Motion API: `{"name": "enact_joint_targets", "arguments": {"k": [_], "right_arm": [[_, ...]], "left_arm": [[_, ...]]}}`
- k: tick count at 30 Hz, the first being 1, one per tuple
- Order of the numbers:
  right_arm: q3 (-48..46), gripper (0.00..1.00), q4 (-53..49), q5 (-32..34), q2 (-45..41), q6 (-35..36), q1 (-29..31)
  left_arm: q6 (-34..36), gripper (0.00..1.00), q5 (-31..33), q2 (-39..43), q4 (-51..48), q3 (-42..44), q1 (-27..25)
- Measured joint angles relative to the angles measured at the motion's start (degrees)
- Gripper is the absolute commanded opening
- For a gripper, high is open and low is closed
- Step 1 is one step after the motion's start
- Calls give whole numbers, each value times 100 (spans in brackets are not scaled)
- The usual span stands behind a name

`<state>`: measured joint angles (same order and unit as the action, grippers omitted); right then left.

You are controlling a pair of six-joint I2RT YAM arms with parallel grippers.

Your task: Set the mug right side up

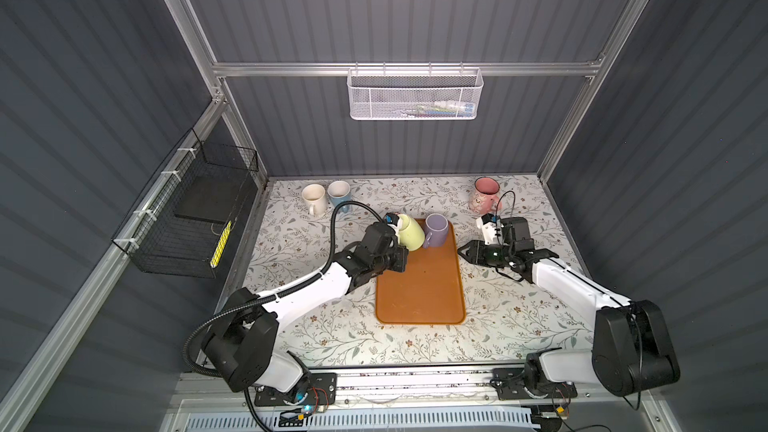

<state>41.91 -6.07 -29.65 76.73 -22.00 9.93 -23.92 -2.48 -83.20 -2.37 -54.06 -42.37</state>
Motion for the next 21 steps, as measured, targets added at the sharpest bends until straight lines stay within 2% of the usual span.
{"name": "enact_joint_targets", "arguments": {"k": [8, 15, 21], "right_arm": [[-535, 41, 1104, -1106, -345, -470, -444], [-905, 41, 2402, -1987, -472, -1040, -566], [-1110, 41, 3993, -2573, -444, -1801, -566]], "left_arm": [[153, 0, -977, 44, 295, 2, 223], [168, 0, -1932, -103, 726, -57, 330], [-68, 0, -2597, -404, 1364, -205, 376]]}}
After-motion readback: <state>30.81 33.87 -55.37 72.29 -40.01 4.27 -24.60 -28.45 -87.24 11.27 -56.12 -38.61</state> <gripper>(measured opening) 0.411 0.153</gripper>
